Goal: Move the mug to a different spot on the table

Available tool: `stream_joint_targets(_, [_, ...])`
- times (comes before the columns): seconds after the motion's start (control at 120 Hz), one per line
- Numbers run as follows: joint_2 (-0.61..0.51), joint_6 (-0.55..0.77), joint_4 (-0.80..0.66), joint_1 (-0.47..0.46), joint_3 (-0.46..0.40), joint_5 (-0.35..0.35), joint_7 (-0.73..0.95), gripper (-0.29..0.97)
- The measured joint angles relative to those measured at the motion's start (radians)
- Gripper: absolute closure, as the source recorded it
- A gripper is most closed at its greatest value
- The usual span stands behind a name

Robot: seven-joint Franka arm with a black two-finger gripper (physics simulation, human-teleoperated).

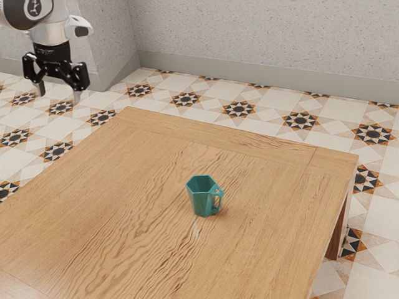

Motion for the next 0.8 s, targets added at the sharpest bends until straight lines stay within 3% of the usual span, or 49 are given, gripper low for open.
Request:
stream_joint_targets(0.158, [0.001,0.013,-0.006,-0.005,-0.013,0.001,-0.009,0.0])
stream_joint_targets(0.358, [0.046,0.065,-0.047,-0.101,-0.024,-0.029,-0.049,0.0])
stream_joint_targets(0.625, [0.114,0.22,-0.145,-0.233,-0.041,-0.145,-0.509,0.0])
stream_joint_targets(0.8, [0.192,0.311,-0.154,-0.313,-0.041,-0.177,-0.814,0.0])
